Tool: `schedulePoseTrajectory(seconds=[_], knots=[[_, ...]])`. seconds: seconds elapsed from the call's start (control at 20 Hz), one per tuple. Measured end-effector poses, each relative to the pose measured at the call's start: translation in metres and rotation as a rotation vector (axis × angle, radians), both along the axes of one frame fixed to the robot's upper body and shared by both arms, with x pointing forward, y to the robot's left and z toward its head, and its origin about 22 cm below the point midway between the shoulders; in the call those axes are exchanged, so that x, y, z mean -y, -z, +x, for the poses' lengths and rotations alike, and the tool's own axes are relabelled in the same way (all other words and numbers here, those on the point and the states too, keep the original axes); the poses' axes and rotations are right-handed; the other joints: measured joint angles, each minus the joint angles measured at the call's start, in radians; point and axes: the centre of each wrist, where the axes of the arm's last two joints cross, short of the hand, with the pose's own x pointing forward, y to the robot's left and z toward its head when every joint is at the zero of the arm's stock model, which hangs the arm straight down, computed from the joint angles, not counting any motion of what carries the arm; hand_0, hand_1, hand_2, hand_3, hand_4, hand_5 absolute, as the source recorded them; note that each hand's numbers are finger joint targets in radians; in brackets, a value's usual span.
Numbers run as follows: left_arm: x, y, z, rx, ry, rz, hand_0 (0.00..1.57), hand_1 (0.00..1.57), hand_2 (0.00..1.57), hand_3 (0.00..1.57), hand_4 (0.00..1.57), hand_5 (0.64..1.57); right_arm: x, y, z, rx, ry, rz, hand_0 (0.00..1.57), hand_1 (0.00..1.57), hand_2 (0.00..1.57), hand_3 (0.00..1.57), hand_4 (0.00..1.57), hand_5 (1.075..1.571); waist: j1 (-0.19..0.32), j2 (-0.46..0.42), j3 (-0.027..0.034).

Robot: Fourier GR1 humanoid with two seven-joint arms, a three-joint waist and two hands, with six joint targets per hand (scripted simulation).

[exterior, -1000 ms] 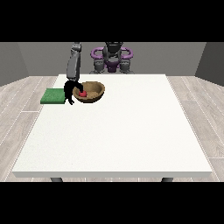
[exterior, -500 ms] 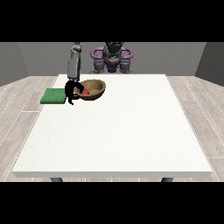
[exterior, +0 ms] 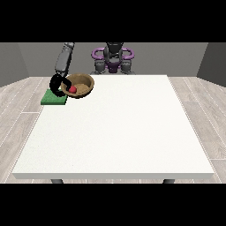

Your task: Pick the cup and pour the ball into the bowl, then pick the bowl and place it on the pad

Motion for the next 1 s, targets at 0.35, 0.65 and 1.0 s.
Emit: schedulePoseTrajectory(seconds=[0.35, 0.65, 1.0], knots=[[-0.028, 0.028, -0.010, -0.047, -0.070, -0.005, 0.00, 0.00, 0.00, 0.00, 1.21, 1.545, 0.071, -0.077, 0.000, -0.116, 0.028, -0.138, 1.57, 1.57, 1.57, 0.57, 1.09, 1.564, -0.086, -0.037, -0.0013], [-0.052, 0.043, -0.024, -0.040, -0.104, -0.015, 0.00, 0.00, 0.00, 0.00, 1.21, 1.551, 0.094, -0.103, -0.001, -0.123, 0.030, -0.140, 1.57, 1.57, 1.57, 0.53, 1.10, 1.564, -0.116, -0.025, -0.0006], [-0.069, 0.047, -0.033, -0.007, -0.121, -0.008, 0.00, 0.00, 0.00, 0.00, 1.21, 1.551, 0.092, -0.105, 0.007, -0.087, 0.029, -0.116, 1.57, 1.57, 1.57, 0.49, 1.07, 1.567, -0.127, 0.023, -0.0001]])
